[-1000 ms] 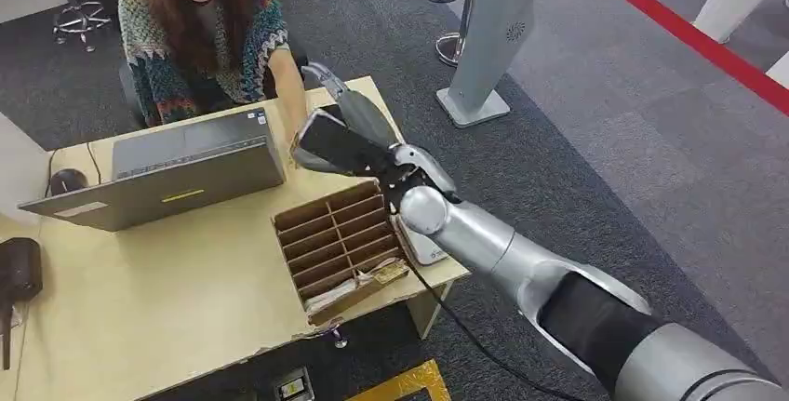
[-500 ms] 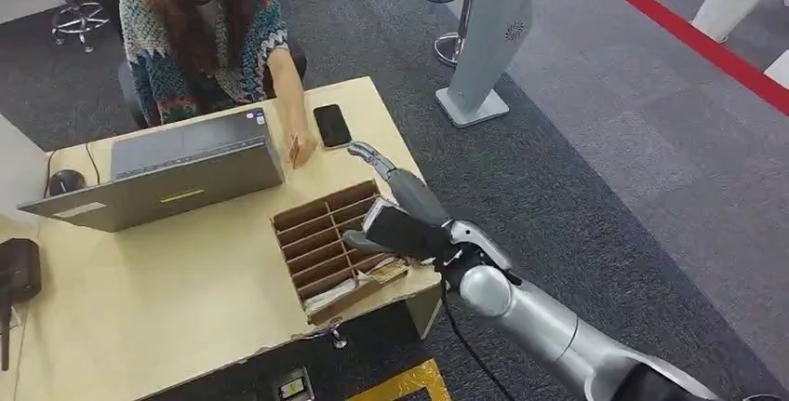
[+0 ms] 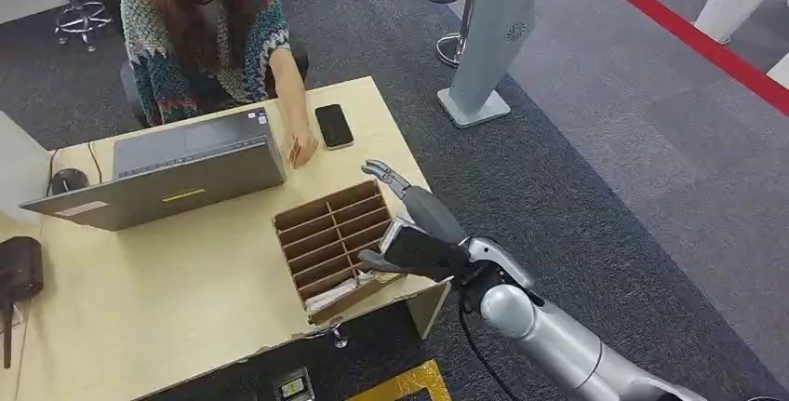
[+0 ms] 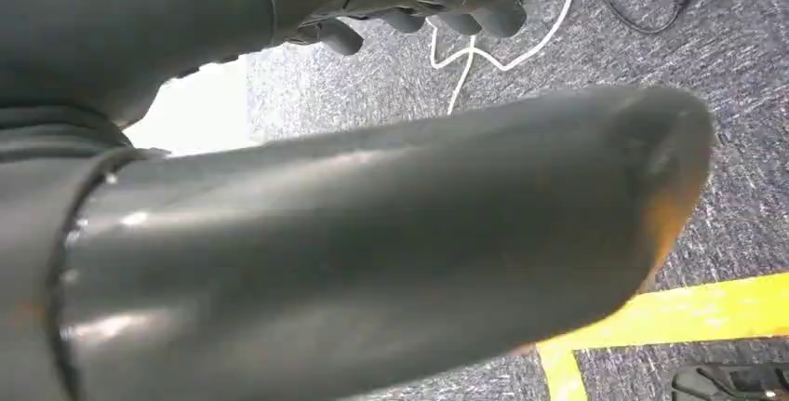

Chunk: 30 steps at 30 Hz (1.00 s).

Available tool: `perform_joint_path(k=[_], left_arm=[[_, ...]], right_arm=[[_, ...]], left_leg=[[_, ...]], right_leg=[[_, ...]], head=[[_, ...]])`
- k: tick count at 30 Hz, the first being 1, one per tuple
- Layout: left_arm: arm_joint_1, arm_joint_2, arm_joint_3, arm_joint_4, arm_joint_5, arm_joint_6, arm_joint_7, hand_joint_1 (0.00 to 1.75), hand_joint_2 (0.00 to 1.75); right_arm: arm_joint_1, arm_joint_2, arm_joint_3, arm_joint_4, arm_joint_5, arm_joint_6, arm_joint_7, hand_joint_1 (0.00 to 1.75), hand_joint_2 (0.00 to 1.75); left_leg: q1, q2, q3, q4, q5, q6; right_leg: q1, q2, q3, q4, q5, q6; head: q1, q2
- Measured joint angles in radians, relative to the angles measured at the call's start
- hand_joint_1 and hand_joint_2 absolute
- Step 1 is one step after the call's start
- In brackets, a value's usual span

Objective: Pass the card to the sensor for recognition and then transmit it.

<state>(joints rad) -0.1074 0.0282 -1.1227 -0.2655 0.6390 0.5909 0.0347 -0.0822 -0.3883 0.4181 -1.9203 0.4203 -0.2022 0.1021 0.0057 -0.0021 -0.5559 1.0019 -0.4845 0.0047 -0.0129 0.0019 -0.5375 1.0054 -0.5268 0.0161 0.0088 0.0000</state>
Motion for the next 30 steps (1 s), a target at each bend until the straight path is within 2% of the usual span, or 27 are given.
perform_joint_path(k=[8, 13, 16, 21, 30], left_arm=[[-0.002, 0.0, 0.0, 0.0, 0.0, 0.0, 0.0, 0.0, 0.0], [-0.002, 0.0, 0.0, 0.0, 0.008, 0.01, -0.011, 0.0, 0.0], [-0.003, 0.0, 0.0, 0.0, 0.012, 0.022, -0.022, 0.0, 0.0], [-0.003, 0.0, 0.001, 0.0, 0.022, 0.028, -0.031, 0.0, 0.0], [-0.003, -0.005, 0.02, 0.0, 0.053, 0.039, -0.051, 0.0, 0.0]], right_arm=[[0.03, -0.013, 0.03, -0.029, 0.24, 0.089, 0.152, 0.0, 1.75], [0.027, -0.028, 0.087, -0.039, 0.526, 0.126, 0.244, 0.0, 1.75], [0.017, -0.029, 0.125, -0.058, 0.624, 0.156, 0.269, 0.0, 1.75], [0.01, -0.029, 0.157, -0.082, 0.627, 0.168, 0.277, 0.0, 1.75], [-0.011, -0.043, 0.182, -0.087, 0.559, 0.168, 0.243, 0.0, 1.75]], left_leg=[[0.0, 0.0, 0.0, 0.0, 0.0, 0.0], [0.0, 0.0, 0.0, 0.0, 0.0, 0.0], [0.0, 0.0, 0.0, 0.0, 0.0, 0.0], [0.0, 0.0, 0.0, 0.0, 0.0, 0.0], [0.0, 0.0, 0.0, 0.0, 0.0, 0.0]], right_leg=[[0.0, 0.0, 0.0, 0.0, 0.0, 0.0], [0.0, 0.0, 0.0, 0.0, 0.0, 0.0], [0.0, 0.0, 0.0, 0.0, 0.0, 0.0], [0.0, 0.0, 0.0, 0.0, 0.0, 0.0], [0.0, 0.0, 0.0, 0.0, 0.0, 0.0]], head=[[0.0, 0.0], [0.0, 0.0], [0.0, 0.0], [0.0, 0.0], [0.0, 0.0]])
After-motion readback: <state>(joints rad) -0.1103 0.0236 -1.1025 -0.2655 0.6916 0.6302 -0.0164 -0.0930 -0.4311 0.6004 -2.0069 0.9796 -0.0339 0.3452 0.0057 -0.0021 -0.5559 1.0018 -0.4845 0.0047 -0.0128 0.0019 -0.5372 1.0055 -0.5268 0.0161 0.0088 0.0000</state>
